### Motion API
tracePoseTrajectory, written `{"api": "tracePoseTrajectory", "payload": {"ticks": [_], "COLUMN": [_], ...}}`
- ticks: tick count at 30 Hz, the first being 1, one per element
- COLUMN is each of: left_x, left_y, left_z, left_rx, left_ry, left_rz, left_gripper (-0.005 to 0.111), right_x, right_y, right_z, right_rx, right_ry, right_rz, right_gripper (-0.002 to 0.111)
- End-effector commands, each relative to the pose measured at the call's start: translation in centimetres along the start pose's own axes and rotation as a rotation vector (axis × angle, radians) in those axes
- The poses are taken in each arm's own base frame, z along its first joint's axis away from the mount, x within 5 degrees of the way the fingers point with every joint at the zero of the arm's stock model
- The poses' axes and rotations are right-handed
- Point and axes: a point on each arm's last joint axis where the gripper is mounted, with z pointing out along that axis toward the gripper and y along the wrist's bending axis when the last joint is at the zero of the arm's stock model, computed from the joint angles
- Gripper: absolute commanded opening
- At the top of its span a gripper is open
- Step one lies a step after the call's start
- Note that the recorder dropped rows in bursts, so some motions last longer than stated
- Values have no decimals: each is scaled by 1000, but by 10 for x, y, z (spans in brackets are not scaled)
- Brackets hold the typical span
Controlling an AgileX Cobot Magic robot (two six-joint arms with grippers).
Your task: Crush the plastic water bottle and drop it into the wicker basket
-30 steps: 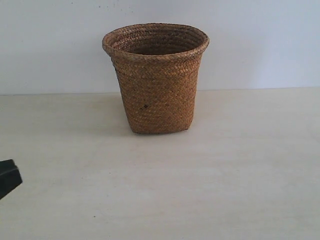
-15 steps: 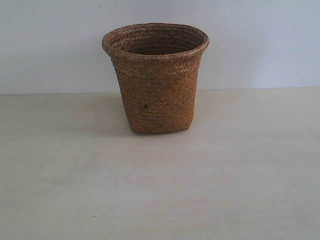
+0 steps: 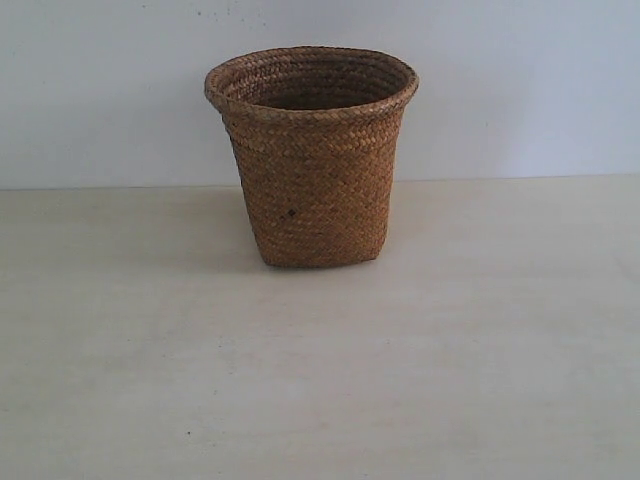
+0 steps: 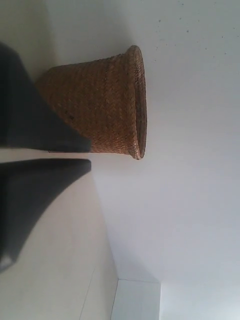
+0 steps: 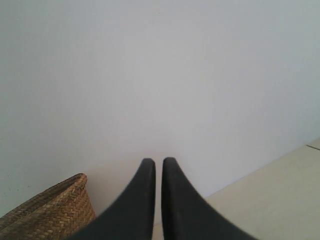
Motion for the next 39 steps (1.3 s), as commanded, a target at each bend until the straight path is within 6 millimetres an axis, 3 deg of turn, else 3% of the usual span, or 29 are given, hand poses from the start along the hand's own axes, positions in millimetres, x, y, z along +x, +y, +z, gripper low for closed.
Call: {"api": "tracePoseTrajectory", "payload": {"ticks": [1,8,15,21,34,39], "left_x": [1,22,48,47,49,49], "left_y": [-3,8,18,18,22,31], "left_z": [0,-3,-9,-9,-11,-14], "left_rx": [34,-111,-252,-252,-248,-432], "left_ry": [-5,208,371,357,421,418], "left_rz": [-24,-231,-259,-252,-12,-23], "left_gripper": [4,4,4,4,4,4], "right_x": [0,0,0,0,0,0], "right_y": [0,0,0,0,0,0], "right_z": [0,0,0,0,0,0], "right_rx": [-1,-1,-1,-1,-1,-1], "right_ry": [-5,-5,-5,-5,-5,-5], "right_rz": [-14,-14,-14,-14,-14,-14], "right_gripper": [1,1,1,1,1,1]}}
